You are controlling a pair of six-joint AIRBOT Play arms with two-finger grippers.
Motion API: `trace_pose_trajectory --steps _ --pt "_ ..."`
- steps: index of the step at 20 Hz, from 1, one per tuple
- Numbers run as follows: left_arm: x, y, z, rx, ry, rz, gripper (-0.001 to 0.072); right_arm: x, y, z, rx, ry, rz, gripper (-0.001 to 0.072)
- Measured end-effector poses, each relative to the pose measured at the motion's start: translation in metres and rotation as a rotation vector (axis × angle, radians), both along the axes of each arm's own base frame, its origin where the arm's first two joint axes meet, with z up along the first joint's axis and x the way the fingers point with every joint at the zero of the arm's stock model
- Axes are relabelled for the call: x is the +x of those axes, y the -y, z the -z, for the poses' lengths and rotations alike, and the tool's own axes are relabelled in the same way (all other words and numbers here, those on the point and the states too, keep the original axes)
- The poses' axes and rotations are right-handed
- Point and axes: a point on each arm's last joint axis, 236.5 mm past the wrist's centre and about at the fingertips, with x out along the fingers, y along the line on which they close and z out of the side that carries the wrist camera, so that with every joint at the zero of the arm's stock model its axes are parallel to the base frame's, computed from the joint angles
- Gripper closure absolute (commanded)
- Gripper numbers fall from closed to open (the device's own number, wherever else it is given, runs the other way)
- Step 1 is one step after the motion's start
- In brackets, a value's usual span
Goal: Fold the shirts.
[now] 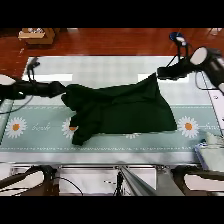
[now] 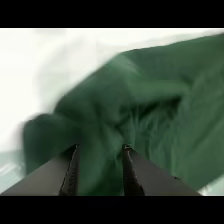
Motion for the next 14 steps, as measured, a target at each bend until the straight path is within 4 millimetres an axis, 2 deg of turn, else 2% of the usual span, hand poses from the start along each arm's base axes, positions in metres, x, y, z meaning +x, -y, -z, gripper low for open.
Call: trace_pose_trajectory --steps 1,3,5,6,7,8,11,13,14 --pt "-0.005 -0.011 -0.007 0.008 -0.028 0.007 0.0354 -0.004 0.013 -0.012 -0.019 0.004 0.002 0.0224" --pt "-0.027 -0.034 -0.012 0.035 -0.134 0.018 0.0354 -0.017 0.048 -0.026 -0.061 -0.019 0.035 0.0224" --pt "-0.055 -0.046 -0.010 0.054 -0.242 0.026 0.0353 -0.038 0.080 -0.024 -0.068 -0.086 0.084 0.0224" --pt "-0.071 -0.046 -0.006 0.057 -0.293 0.034 0.0241 -0.050 0.093 -0.018 -0.057 -0.128 0.106 0.0218" --pt "-0.087 -0.044 -0.001 0.058 -0.338 0.044 0.0068 -0.063 0.104 -0.008 -0.035 -0.177 0.129 0.0219" --pt "-0.105 -0.039 0.006 0.054 -0.390 0.058 -0.0010 -0.076 0.111 0.003 -0.007 -0.224 0.144 0.0219" --pt "-0.157 -0.018 0.031 0.035 -0.524 0.114 -0.0013 -0.107 0.111 0.033 0.134 -0.318 0.167 0.0219" --pt "-0.185 -0.002 0.047 0.016 -0.594 0.146 -0.0013 -0.116 0.107 0.043 0.212 -0.333 0.173 0.0219" --pt "-0.191 0.006 0.054 0.008 -0.604 0.153 -0.0013 -0.117 0.105 0.044 0.241 -0.332 0.175 0.0219"
